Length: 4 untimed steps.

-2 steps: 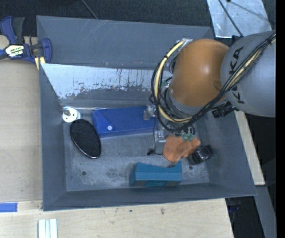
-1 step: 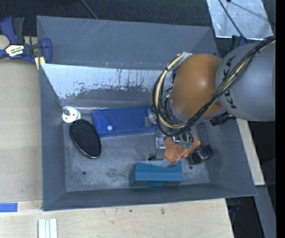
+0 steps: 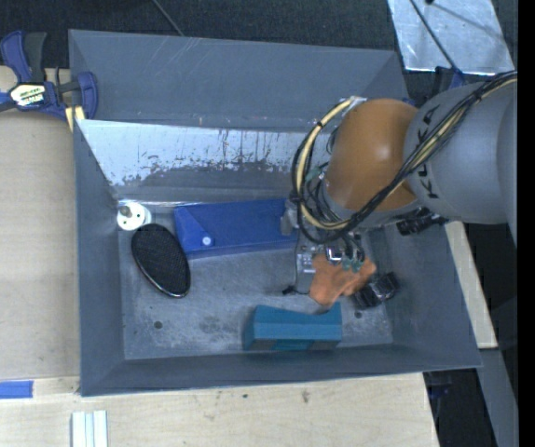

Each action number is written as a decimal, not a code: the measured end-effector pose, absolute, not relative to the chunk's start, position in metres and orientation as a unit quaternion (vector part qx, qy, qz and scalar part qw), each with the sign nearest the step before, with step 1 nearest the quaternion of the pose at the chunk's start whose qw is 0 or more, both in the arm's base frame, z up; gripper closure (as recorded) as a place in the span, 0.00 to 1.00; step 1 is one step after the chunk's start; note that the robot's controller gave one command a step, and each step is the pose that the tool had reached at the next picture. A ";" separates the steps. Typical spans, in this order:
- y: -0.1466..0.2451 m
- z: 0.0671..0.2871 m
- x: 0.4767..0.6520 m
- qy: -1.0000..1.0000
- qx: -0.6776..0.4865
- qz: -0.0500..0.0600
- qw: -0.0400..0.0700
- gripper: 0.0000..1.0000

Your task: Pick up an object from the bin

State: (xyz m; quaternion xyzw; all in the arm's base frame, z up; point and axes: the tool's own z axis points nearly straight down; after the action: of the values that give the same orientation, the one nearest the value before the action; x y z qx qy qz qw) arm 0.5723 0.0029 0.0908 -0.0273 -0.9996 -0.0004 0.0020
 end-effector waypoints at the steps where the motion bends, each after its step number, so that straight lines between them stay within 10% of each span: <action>1: -0.028 0.102 0.565 -0.997 -0.077 0.000 -0.001 0.00; 3: -0.056 0.073 0.547 -0.998 -0.057 -0.001 -0.002 0.00; 4: -0.102 0.071 0.540 -0.996 -0.090 0.000 -0.002 1.00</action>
Offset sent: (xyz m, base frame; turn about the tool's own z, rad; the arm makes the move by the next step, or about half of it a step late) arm -0.0306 -0.0540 -0.0208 0.0119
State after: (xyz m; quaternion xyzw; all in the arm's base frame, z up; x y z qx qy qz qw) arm 0.5395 -0.1015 0.0708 -0.0901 -0.9959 -0.0003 -0.0017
